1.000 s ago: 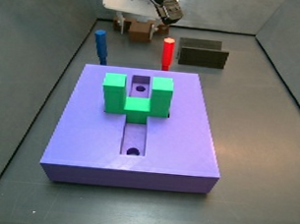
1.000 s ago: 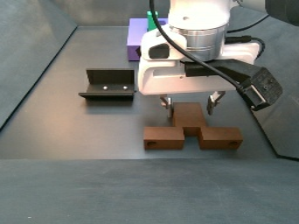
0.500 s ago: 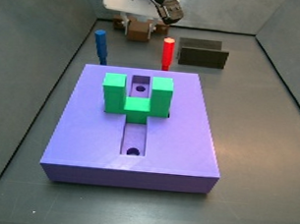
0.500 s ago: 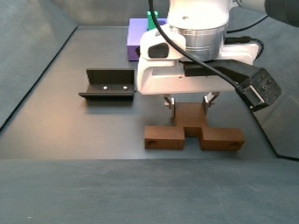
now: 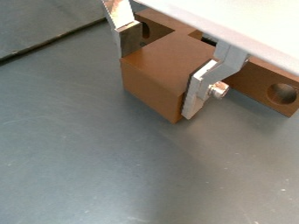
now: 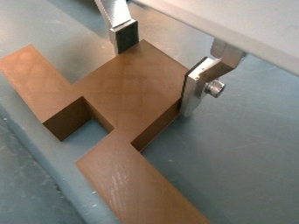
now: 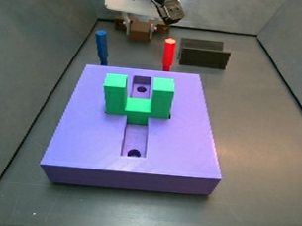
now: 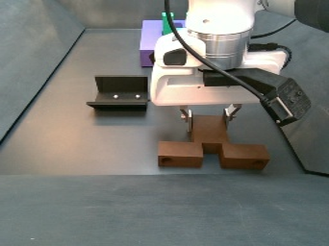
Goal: Pick up the brown object. Move up. Place the brown object on the fixture. Regrasp the brown object. Move to above the board. Insert the brown object.
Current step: Pick up the brown object, then move up.
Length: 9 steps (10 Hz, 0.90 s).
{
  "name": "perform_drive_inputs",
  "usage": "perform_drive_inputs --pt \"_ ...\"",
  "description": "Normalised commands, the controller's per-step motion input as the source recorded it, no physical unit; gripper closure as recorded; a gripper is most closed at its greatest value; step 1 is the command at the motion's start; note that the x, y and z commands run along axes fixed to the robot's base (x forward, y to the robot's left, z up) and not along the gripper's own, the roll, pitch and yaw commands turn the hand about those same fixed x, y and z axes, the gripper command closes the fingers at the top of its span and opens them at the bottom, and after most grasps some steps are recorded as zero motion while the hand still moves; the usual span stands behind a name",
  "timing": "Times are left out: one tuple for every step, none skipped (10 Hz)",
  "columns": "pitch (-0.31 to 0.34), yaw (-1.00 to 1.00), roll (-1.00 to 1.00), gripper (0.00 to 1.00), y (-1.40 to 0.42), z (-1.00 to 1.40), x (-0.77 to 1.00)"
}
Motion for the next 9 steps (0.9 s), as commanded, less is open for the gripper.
perform_drive_inputs --pt "0.000 0.00 0.00 1.00 0.00 0.00 0.00" --pt "0.000 0.00 0.00 1.00 0.00 0.00 0.00" --pt "0.000 0.00 0.00 1.00 0.00 0.00 0.00" --pt "0.000 0.00 0.00 1.00 0.00 0.00 0.00" --pt "0.000 0.00 0.00 1.00 0.00 0.00 0.00" --pt "0.000 0.00 0.00 1.00 0.00 0.00 0.00" --pt "0.000 0.00 0.00 1.00 0.00 0.00 0.00" --pt "0.000 0.00 0.00 1.00 0.00 0.00 0.00" --pt "0.000 0.00 0.00 1.00 0.00 0.83 0.00"
